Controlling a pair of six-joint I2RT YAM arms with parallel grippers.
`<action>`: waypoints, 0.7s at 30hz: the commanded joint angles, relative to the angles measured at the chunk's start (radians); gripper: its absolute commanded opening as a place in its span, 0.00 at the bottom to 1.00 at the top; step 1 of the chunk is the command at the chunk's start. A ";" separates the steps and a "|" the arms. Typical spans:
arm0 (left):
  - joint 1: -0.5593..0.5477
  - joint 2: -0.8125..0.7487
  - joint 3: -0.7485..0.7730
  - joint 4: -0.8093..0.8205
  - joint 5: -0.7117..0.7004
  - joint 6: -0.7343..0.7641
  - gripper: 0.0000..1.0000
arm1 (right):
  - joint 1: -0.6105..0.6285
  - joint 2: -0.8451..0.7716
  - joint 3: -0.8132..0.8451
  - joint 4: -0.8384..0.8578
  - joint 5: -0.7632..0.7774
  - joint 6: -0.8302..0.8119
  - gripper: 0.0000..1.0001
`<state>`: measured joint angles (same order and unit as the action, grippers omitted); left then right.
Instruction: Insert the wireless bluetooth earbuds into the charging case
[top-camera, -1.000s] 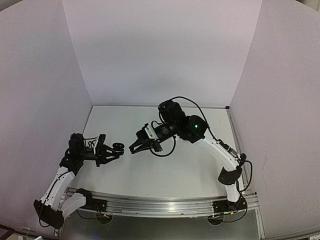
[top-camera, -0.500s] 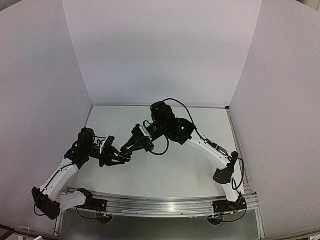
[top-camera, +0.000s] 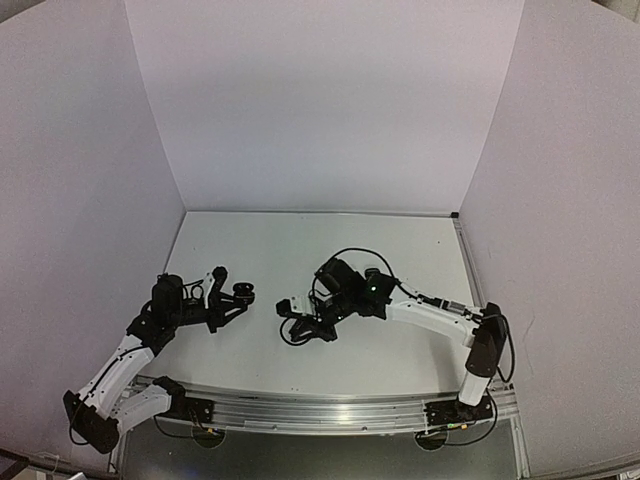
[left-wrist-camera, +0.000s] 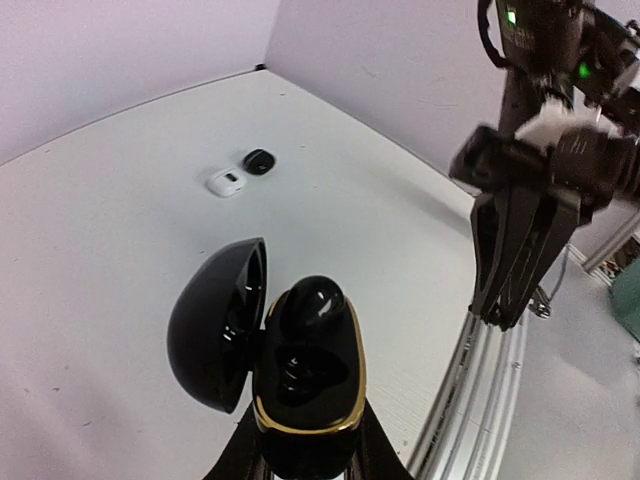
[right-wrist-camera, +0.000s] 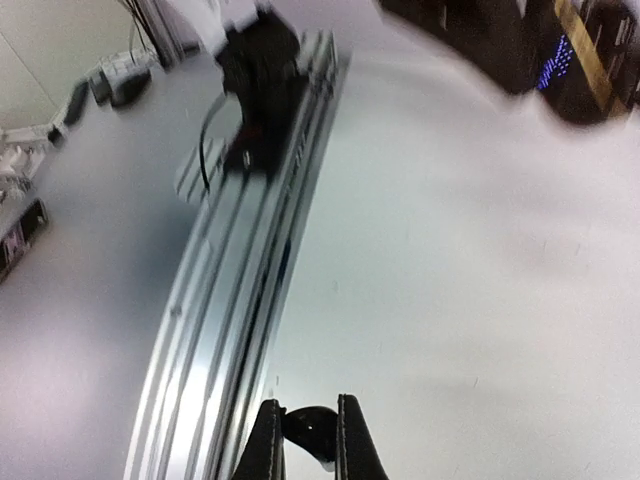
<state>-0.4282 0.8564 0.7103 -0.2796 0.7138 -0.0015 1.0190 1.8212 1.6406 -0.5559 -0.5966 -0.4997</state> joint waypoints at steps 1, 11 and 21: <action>0.006 -0.020 -0.016 0.044 -0.196 -0.003 0.00 | -0.005 0.141 -0.009 -0.325 0.199 -0.060 0.00; 0.006 -0.037 -0.036 0.059 -0.233 0.000 0.00 | -0.005 0.444 0.213 -0.374 0.501 0.454 0.00; 0.007 -0.054 -0.053 0.078 -0.234 0.000 0.00 | -0.043 0.524 0.228 -0.360 0.581 0.981 0.11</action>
<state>-0.4255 0.8241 0.6601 -0.2599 0.4931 -0.0010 0.9923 2.3226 1.8530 -0.8943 -0.1145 0.2182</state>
